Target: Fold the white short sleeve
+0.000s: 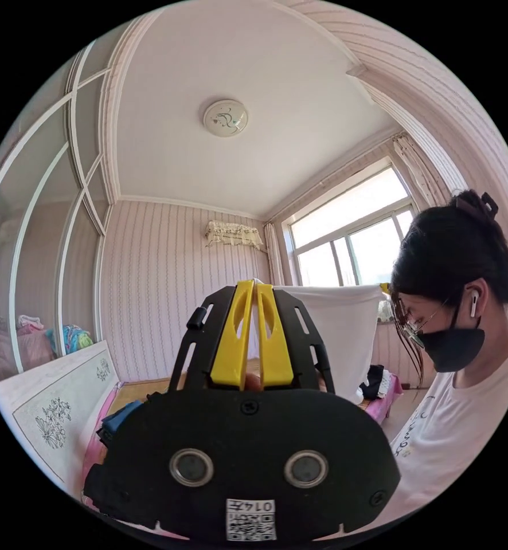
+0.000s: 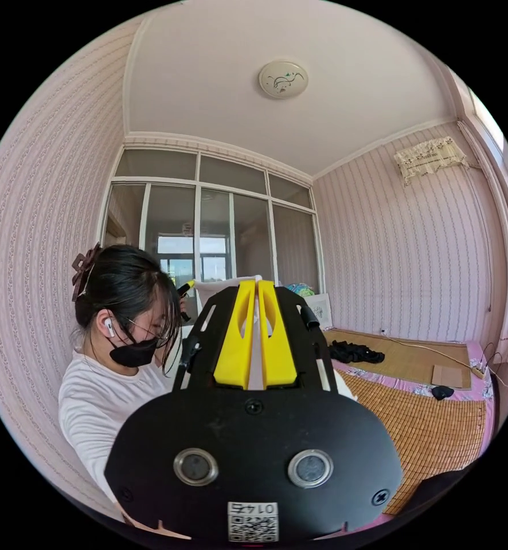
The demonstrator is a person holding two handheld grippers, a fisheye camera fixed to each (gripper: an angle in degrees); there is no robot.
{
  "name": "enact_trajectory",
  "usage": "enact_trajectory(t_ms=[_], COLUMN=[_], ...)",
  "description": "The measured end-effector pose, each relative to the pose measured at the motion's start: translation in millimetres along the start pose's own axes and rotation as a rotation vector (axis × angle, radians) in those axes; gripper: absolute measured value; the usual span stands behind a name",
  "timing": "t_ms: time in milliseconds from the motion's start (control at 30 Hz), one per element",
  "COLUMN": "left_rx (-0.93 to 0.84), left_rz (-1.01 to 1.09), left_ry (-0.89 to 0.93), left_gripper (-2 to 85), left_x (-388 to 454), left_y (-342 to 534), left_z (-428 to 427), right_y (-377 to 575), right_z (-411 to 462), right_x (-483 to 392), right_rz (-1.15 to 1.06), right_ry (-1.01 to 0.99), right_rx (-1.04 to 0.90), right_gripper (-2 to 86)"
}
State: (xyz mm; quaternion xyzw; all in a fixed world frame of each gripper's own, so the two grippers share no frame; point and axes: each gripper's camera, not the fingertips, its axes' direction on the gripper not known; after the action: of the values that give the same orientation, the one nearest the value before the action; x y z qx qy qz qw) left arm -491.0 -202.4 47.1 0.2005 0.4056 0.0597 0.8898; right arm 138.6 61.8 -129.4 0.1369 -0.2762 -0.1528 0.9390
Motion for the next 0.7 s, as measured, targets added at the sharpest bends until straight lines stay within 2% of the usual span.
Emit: enact_trajectory(t_ms=[167,367,500,600,700], left_rx=[0.029,-0.282,-0.521,-0.615,-0.54], left_rz=[0.032,-0.107,-0.363,-0.417,-0.444], left_ry=[0.004,0.024,0.074,-0.002,-0.05], left_gripper=[-0.6,-0.7,-0.7,-0.8,-0.8], left_x=[-7,-58,-123,-154,-174], left_y=[-19,32,123,161,146], left_z=[15,136,267,350,398], right_y=[-35,-1,76,100,65], right_z=[18,88,151,171,178], right_x=[36,173,287,348,380], right_rz=[0.014,0.27,0.521,0.643,0.593], right_ry=[0.018,0.067,0.216,0.248,0.242], right_rx=[-0.041,-0.213,-0.343,-0.255,-0.087], right_gripper=[0.1,0.0,0.0,0.1,0.1])
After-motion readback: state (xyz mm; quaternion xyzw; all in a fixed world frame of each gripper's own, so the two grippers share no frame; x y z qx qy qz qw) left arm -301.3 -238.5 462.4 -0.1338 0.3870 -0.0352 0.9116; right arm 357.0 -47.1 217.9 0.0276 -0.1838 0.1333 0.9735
